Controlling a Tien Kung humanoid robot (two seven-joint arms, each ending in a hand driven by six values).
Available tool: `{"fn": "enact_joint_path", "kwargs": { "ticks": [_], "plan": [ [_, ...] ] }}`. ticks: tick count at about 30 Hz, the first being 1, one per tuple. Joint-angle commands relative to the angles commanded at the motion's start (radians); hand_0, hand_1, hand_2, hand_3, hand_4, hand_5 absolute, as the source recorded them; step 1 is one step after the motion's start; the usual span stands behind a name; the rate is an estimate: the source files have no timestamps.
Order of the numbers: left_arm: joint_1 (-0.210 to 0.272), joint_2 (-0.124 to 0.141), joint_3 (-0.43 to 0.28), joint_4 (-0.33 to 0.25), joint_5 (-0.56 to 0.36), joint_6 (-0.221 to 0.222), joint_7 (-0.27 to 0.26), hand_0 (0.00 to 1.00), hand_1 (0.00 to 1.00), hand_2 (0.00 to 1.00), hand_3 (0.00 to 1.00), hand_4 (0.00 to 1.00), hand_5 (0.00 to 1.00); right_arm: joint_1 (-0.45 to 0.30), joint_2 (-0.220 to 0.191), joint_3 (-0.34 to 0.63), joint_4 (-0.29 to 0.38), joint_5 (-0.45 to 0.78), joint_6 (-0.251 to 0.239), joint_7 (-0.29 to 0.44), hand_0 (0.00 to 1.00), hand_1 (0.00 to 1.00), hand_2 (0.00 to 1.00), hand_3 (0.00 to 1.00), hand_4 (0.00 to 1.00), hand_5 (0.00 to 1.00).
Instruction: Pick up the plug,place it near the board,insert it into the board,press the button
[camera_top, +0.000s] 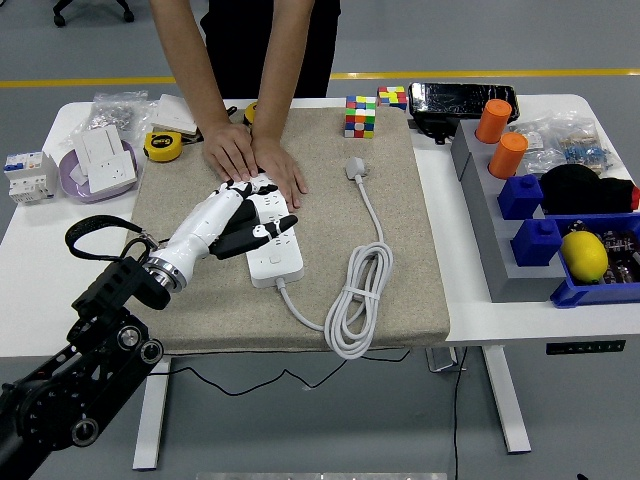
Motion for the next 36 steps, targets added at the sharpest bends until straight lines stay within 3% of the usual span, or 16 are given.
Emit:
{"fn": "enact_joint_path", "kwargs": {
  "ticks": [2, 5, 6, 11, 12, 17, 18, 23, 24, 26, 35, 36],
  "plan": [
    [0.011, 0.005, 0.005, -0.05, 0.032, -0.02, 0.051, 0.845, 0.8, 0.75, 0.849, 0.941, 0.834, -0.001, 0.0, 0.001, 0.0, -0.002, 0.0, 0.0, 0.81, 0.747, 0.743, 0.77, 0.998, 0.974],
    [0.022, 0.012, 0.004, -0.126, 0.096, -0.111, 0.164, 0.845, 0.8, 0.75, 0.849, 0.941, 0.834, -0.003, 0.0, 0.001, 0.0, -0.001, 0.0, 0.0, 0.81, 0.747, 0.743, 0.77, 0.998, 0.974],
    [0.022, 0.017, 0.008, -0.155, 0.119, -0.148, 0.206, 0.502, 0.57, 0.565, 0.863, 0.864, 0.593, -0.003, 0.0, 0.002, 0.0, -0.003, 0.0, -0.002, 0.81, 0.747, 0.743, 0.77, 0.998, 0.975],
    [0.009, 0.024, 0.013, -0.227, 0.154, -0.29, 0.334, 0.502, 0.57, 0.565, 0.863, 0.864, 0.593, 0.001, -0.002, 0.001, 0.0, 0.0, 0.0, 0.0, 0.81, 0.747, 0.743, 0.77, 0.998, 0.975],
    [0.005, 0.025, 0.016, -0.228, 0.158, -0.301, 0.338, 0.285, 0.184, 0.253, 0.851, 0.715, 0.357, 0.002, -0.002, 0.002, 0.0, -0.001, 0.0, 0.0, 0.81, 0.747, 0.743, 0.769, 0.998, 0.975],
    [-0.013, 0.027, 0.039, -0.207, 0.159, -0.34, 0.349, 0.285, 0.184, 0.253, 0.851, 0.715, 0.357, 0.003, -0.002, 0.002, 0.0, 0.002, -0.001, -0.001, 0.81, 0.747, 0.743, 0.769, 0.998, 0.975],
    [-0.016, 0.026, 0.044, -0.198, 0.153, -0.342, 0.35, 0.208, 0.077, 0.154, 0.809, 0.612, 0.236, 0.002, -0.002, 0.002, 0.0, 0.002, -0.001, -0.001, 0.81, 0.747, 0.743, 0.77, 0.998, 0.974],
    [-0.022, 0.019, 0.055, -0.155, 0.143, -0.392, 0.382, 0.208, 0.077, 0.154, 0.809, 0.612, 0.236, 0.002, -0.001, 0.001, 0.0, 0.003, -0.001, -0.001, 0.81, 0.747, 0.743, 0.77, 0.998, 0.974],
    [-0.022, 0.019, 0.057, -0.15, 0.141, -0.399, 0.386, 0.189, 0.065, 0.145, 0.802, 0.495, 0.171, 0.002, -0.001, 0.001, 0.0, 0.003, -0.001, 0.0, 0.81, 0.747, 0.742, 0.77, 0.998, 0.975],
    [-0.025, 0.019, 0.065, -0.135, 0.136, -0.41, 0.392, 0.189, 0.065, 0.145, 0.802, 0.495, 0.171, 0.002, 0.0, 0.003, 0.0, 0.002, -0.001, -0.001, 0.81, 0.747, 0.742, 0.77, 0.998, 0.975],
    [-0.029, 0.01, 0.067, -0.095, 0.145, -0.397, 0.389, 0.186, 0.061, 0.144, 0.819, 0.481, 0.169, 0.004, -0.001, 0.003, 0.0, 0.002, -0.001, 0.0, 0.81, 0.747, 0.742, 0.77, 0.998, 0.974],
    [-0.029, 0.009, 0.067, -0.092, 0.146, -0.396, 0.388, 0.187, 0.06, 0.144, 0.816, 0.429, 0.136, 0.004, -0.001, 0.003, 0.0, 0.002, -0.001, 0.0, 0.81, 0.747, 0.742, 0.769, 0.998, 0.974]
  ]
}}
